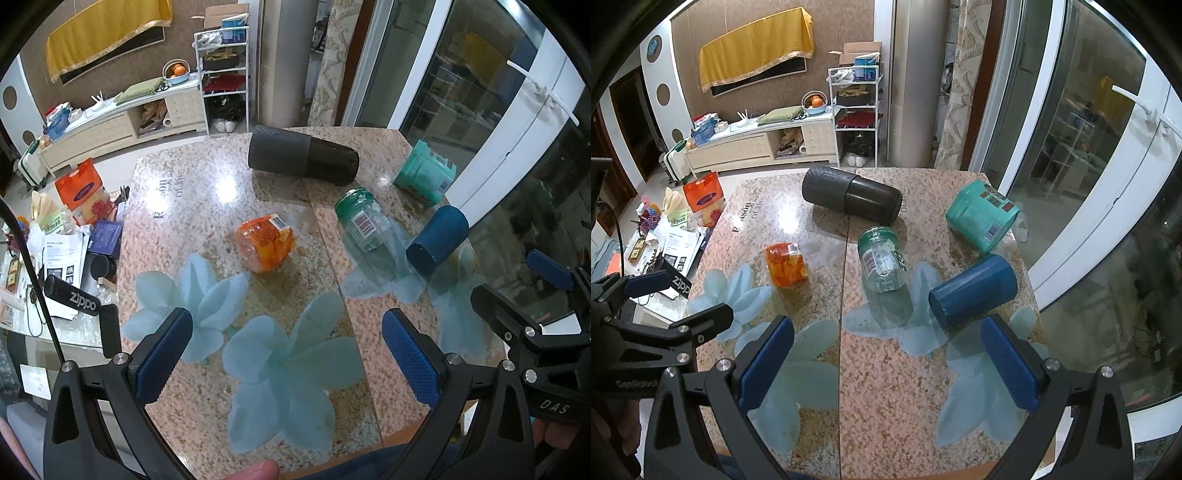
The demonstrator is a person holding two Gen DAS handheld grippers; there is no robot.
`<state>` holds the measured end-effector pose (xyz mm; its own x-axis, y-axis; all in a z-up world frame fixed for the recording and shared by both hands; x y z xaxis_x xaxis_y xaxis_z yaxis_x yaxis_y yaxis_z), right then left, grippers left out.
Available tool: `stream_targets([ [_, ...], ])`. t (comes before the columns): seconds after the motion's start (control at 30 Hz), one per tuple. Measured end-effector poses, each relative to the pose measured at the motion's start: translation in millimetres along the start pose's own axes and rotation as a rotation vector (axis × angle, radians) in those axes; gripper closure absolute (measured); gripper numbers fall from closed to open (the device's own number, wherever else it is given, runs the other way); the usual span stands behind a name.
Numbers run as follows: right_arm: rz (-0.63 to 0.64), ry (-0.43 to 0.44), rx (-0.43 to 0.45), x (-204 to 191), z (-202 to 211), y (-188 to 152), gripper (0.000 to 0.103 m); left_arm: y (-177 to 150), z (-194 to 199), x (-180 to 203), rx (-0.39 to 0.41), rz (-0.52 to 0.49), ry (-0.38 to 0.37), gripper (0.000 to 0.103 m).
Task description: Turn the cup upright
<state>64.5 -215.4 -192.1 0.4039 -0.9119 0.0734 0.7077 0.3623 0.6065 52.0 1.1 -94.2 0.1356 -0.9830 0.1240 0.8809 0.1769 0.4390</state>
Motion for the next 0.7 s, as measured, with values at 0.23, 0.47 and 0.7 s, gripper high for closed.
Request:
stream_targets([
  [0.23,0.01,0.007,-0.021,-3,-3,1,0.001,-4,-8,-7,-0.024,0.017,-0.005,0.0],
  [0.47,0.039,0.032,-0.043,-6,-7,12,0.001,-13,-19,-12,-0.073,0.011,-0.015,0.0],
  [0.7,0.101,0.07,-0.081,-7,-22,29,0.001,-15,-31,-15,-0.11,0.026,-0.023,0.0],
])
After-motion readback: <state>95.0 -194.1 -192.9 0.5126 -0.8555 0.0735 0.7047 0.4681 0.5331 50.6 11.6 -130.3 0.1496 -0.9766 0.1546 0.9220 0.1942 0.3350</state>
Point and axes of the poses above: each gripper's, at about its wrist camera, not at the fingertips, and z roughly against the way its jaws point, x to its right, y to its top, the point moved 10 cm from there along -z, roughly the way its jaws point, and after that the axes turned 4 degrees about z, right-handed, at the moved point
